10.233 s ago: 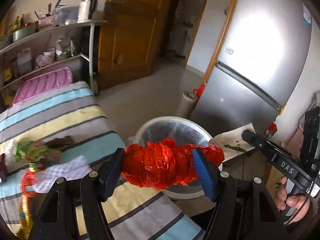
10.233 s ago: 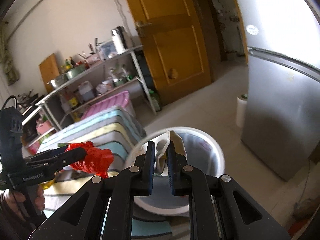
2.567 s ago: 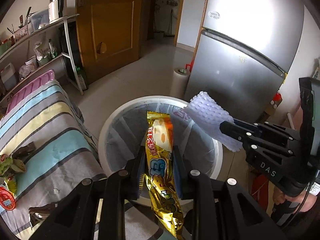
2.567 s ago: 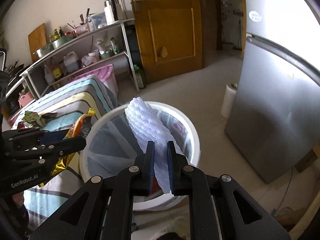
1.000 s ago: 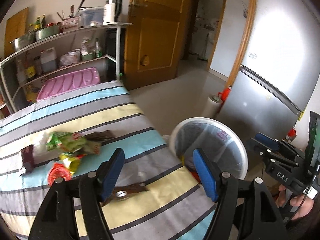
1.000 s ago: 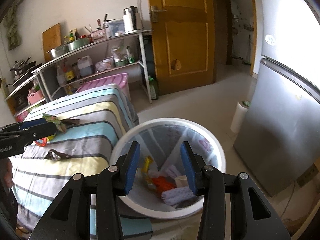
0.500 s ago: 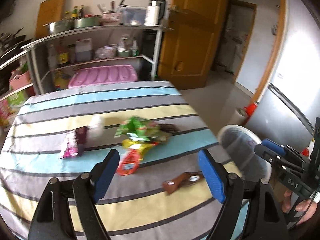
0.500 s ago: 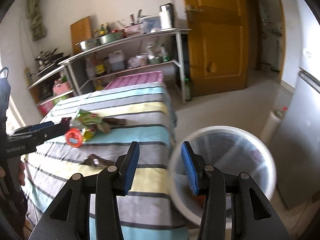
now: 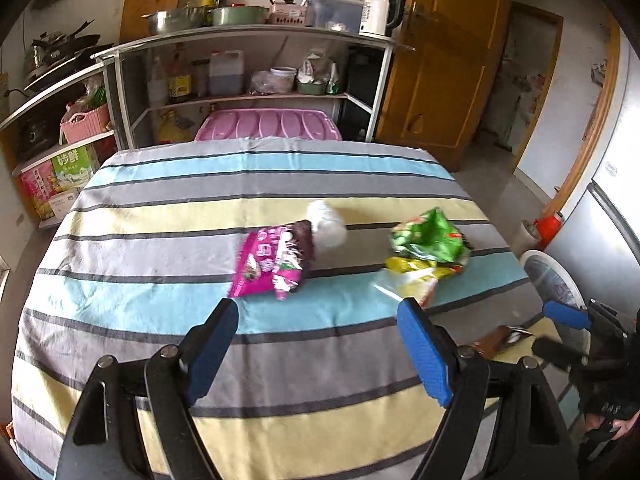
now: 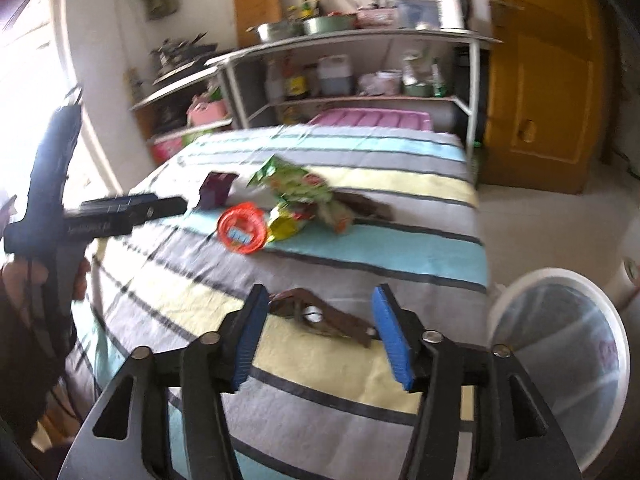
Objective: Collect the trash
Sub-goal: 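Grasp the pink snack bag with the left tool while the right tool grasps the brown wrapper, then lift the pink bag and brown wrapper off the table with both tools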
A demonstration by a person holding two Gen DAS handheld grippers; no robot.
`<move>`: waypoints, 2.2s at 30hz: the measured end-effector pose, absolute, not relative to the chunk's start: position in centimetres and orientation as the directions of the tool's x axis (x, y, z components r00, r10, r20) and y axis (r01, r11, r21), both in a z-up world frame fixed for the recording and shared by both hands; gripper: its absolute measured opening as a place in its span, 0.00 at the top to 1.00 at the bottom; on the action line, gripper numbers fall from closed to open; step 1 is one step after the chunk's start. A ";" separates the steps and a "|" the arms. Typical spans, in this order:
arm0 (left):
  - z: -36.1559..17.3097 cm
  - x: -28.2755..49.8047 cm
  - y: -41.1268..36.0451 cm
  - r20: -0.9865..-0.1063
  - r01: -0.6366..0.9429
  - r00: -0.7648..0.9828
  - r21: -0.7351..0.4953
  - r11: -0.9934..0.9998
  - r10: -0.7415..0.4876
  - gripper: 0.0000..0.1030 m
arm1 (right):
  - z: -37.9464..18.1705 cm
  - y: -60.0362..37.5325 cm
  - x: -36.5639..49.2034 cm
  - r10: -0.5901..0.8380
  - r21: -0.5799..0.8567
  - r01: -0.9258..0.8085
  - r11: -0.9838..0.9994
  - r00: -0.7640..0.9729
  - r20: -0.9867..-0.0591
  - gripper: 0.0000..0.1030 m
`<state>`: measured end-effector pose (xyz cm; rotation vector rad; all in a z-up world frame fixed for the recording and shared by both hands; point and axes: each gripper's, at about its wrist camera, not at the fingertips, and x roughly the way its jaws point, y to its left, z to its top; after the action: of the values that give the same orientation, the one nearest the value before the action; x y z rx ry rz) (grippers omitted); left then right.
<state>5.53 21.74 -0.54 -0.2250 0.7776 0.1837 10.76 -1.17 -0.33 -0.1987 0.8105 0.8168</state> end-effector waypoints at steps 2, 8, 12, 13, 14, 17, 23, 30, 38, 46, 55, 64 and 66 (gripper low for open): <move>-0.7 5.7 22.3 -0.712 -0.266 0.694 -0.117 0.957 0.106 0.18 | -0.8 -0.7 10.8 0.566 0.129 -0.728 0.673 0.395 -0.723 0.43; -1.6 7.2 23.7 -0.727 -0.307 0.672 -0.098 0.947 0.142 0.13 | -1.9 0.1 11.0 0.540 0.093 -0.745 0.661 0.386 -0.748 0.42; -2.2 8.8 24.0 -0.753 -0.293 0.648 -0.108 0.950 0.115 0.13 | -2.4 0.6 11.1 0.519 0.069 -0.756 0.651 0.377 -0.767 0.42; -2.4 9.2 23.9 -0.755 -0.293 0.644 -0.095 0.951 0.123 0.13 | -2.5 0.7 11.1 0.516 0.064 -0.760 0.647 0.376 -0.770 0.42; -2.4 9.5 23.9 -0.754 -0.295 0.643 -0.082 0.952 0.135 0.13 | -2.7 1.0 11.1 0.511 0.054 -0.764 0.643 0.375 -0.773 0.42; -2.7 10.3 24.0 -0.752 -0.293 0.644 -0.075 0.953 0.139 0.13 | -3.0 1.3 11.2 0.491 0.029 -0.767 0.641 0.380 -0.784 0.42; -2.9 11.3 24.6 -0.754 -0.288 0.648 -0.115 0.951 0.105 0.18 | -3.2 1.5 11.6 0.481 0.039 -0.757 0.653 0.375 -0.793 0.42; -4.0 12.0 24.8 -0.783 -0.282 0.616 -0.116 0.952 0.087 0.47 | -3.2 1.3 12.0 0.493 0.079 -0.744 0.664 0.356 -0.794 0.45; -3.4 11.7 24.6 -0.768 -0.284 0.632 -0.106 0.953 0.103 0.57 | -3.0 1.2 11.6 0.504 0.074 -0.750 0.657 0.364 -0.783 0.75; -2.5 10.5 24.0 -0.747 -0.271 0.656 -0.101 0.957 0.107 0.59 | -2.6 0.8 11.3 0.522 0.082 -0.749 0.658 0.374 -0.767 0.85; -0.7 8.8 22.4 -0.716 -0.237 0.691 -0.095 0.967 0.099 0.59 | -1.8 -0.1 10.7 0.541 0.100 -0.734 0.672 0.395 -0.742 0.86; 1.5 7.6 19.4 -0.687 -0.177 0.723 -0.075 0.981 0.077 0.59 | 0.4 -2.5 10.1 0.559 0.118 -0.696 0.709 0.452 -0.695 0.86; 1.9 7.3 18.5 -0.681 -0.165 0.728 -0.068 0.984 0.075 0.59 | 0.9 -3.2 10.1 0.558 0.118 -0.684 0.720 0.469 -0.685 0.86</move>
<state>7.34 18.54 1.87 -0.1271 0.7435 0.1324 10.12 -3.24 0.85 -0.1816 0.7680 0.7659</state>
